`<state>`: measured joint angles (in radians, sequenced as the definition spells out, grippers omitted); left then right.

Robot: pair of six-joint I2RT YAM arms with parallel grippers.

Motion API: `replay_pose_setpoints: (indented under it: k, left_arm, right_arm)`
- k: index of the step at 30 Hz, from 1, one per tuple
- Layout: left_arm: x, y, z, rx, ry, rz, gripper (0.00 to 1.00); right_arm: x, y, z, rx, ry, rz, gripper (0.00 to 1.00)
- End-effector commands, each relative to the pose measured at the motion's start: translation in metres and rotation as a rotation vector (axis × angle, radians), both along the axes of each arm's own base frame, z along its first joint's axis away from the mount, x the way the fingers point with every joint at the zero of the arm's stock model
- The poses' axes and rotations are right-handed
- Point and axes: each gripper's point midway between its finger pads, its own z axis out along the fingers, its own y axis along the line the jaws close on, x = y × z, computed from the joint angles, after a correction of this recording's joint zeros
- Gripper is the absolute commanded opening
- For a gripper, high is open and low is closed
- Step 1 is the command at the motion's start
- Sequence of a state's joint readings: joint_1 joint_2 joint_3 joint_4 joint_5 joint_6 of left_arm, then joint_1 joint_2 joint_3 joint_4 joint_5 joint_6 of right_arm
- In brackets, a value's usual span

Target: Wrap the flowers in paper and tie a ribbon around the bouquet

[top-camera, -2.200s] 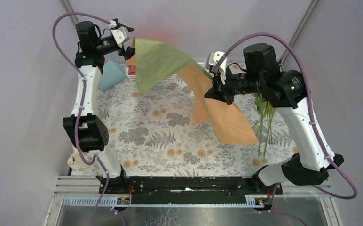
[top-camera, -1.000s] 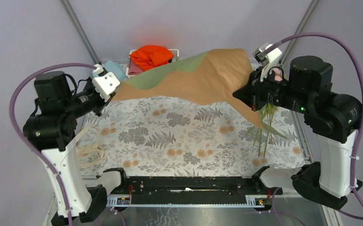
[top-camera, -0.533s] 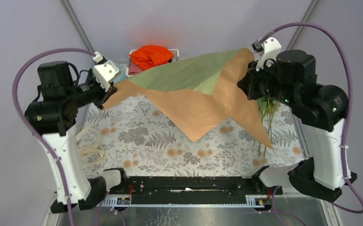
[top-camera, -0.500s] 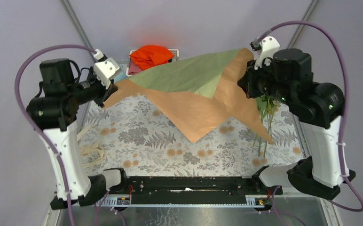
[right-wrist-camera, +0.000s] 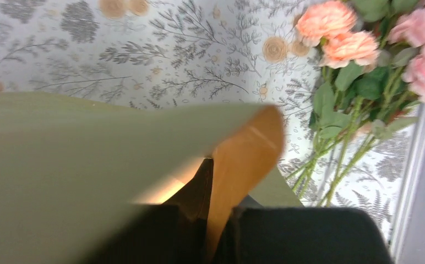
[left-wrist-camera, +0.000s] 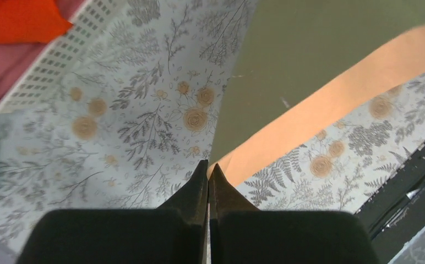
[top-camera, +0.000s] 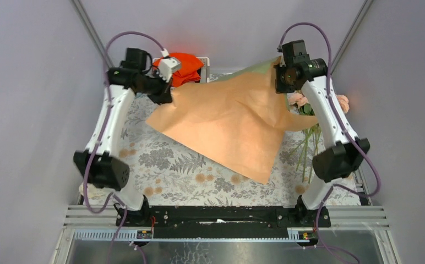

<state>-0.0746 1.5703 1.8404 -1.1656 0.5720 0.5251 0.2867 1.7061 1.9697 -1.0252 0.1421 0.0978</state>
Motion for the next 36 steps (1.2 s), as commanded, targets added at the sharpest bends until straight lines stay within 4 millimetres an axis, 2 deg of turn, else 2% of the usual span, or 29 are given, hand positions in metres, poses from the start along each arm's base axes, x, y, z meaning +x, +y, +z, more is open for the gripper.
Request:
replay_pose_setpoints:
  k: [1,2,4,7,10,11,13,14,16,18,21,23,25,29,32,33,34,36]
  left_arm:
    - [0.064,-0.017,-0.051,0.062,0.034,0.097,0.0]
    - [0.074,-0.02,-0.065,0.08,0.056,0.105,0.0]
    - [0.097,-0.025,-0.085,0.116,0.075,0.135,0.0]
    - [0.129,-0.023,-0.109,0.186,0.081,0.193,0.0]
    - [0.14,-0.026,-0.125,0.227,0.088,0.191,0.0]
    - [0.14,-0.029,-0.13,0.236,0.094,0.181,0.0]
    - [0.139,-0.032,-0.139,0.254,0.103,0.164,0.0]
    - [0.14,-0.032,-0.143,0.263,0.103,0.164,0.0]
    - [0.142,-0.029,-0.15,0.289,0.103,0.179,0.0]
    - [0.145,-0.022,-0.157,0.323,0.107,0.198,0.0]
    - [0.143,-0.013,-0.167,0.358,0.116,0.212,0.0]
    - [0.14,-0.006,-0.176,0.381,0.127,0.219,0.0]
    - [0.139,0.001,-0.182,0.398,0.132,0.232,0.0]
    - [0.138,0.015,-0.188,0.417,0.147,0.249,0.0]
    - [0.138,0.024,-0.189,0.438,0.135,0.258,0.0]
    - [0.136,0.025,-0.189,0.438,0.132,0.254,0.0]
    - [0.135,0.025,-0.19,0.44,0.128,0.251,0.0]
    - [0.135,0.027,-0.189,0.448,0.116,0.247,0.0]
  right_arm:
    - [0.043,0.001,-0.047,0.135,0.059,0.0,0.0]
    - [0.054,-0.002,-0.069,0.141,0.102,-0.012,0.0]
    - [0.072,-0.014,-0.095,0.151,0.141,-0.05,0.0]
    - [0.1,-0.031,-0.121,0.14,0.168,-0.097,0.0]
    - [0.125,-0.044,-0.137,0.091,0.162,-0.107,0.05]
    - [0.132,-0.05,-0.144,0.063,0.162,-0.119,0.13]
    - [0.148,-0.066,-0.147,-0.01,0.121,-0.169,0.46]
    - [0.158,-0.074,-0.144,-0.045,0.084,-0.19,0.62]
    - [0.177,-0.094,-0.127,-0.126,0.004,-0.238,0.79]
    - [0.192,-0.119,-0.094,-0.204,-0.096,-0.305,0.88]
    - [0.201,-0.144,-0.041,-0.283,-0.24,-0.37,0.95]
    - [0.199,-0.15,-0.016,-0.303,-0.302,-0.392,0.98]
    - [0.193,-0.15,-0.003,-0.286,-0.316,-0.393,1.0]
    - [0.169,-0.136,-0.017,-0.126,-0.193,-0.346,1.0]
    - [0.122,-0.117,-0.036,-0.039,-0.034,-0.318,1.0]
    - [0.102,-0.105,-0.032,0.011,-0.031,-0.288,1.0]
    - [0.083,-0.094,-0.037,0.055,-0.039,-0.259,1.0]
    - [0.05,-0.076,-0.061,0.154,-0.057,-0.245,0.98]
